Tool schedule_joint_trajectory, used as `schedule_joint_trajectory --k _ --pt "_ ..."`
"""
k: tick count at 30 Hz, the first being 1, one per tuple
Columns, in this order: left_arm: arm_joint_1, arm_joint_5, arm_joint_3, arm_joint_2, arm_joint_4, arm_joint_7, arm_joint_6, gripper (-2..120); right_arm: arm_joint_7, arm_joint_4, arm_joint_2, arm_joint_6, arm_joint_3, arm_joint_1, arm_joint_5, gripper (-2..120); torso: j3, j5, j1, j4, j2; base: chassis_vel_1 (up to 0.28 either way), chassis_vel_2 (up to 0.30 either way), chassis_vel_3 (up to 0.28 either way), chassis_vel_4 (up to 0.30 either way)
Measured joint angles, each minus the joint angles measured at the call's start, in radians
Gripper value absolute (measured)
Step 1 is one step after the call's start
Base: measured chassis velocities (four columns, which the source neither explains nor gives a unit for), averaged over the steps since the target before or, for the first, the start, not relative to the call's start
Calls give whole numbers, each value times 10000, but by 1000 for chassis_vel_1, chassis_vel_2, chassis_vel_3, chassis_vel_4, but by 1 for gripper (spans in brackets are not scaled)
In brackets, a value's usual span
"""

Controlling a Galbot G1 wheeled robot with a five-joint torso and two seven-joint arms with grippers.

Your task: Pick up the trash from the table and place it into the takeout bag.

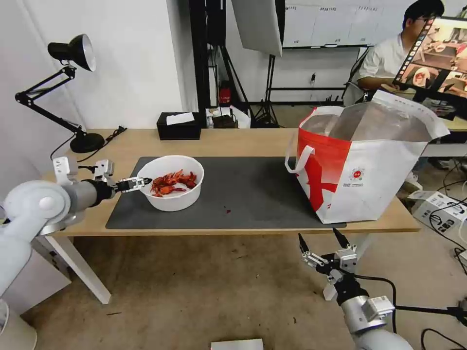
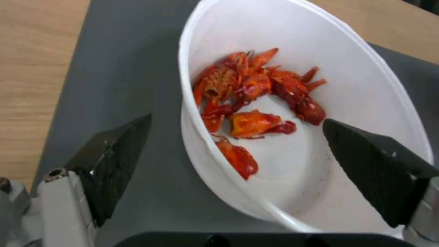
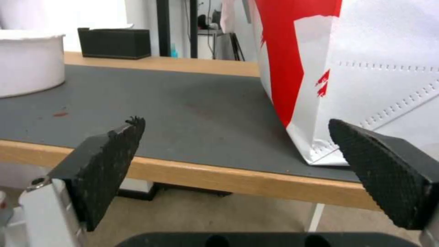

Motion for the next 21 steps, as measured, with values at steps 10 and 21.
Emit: schedule_joint_trajectory --k 10,21 --pt "-1107 -761 1233 -400 626 -1846 -68 100 0 0 -1 0 0 1 0 100 0 -1 0 0 0 0 0 0 0" --pt "-1903 -1667 1964 -886 1192 -3562 -106 100 -1 0 0 -1 0 1 1 100 0 -1 0 0 0 0 0 0 0"
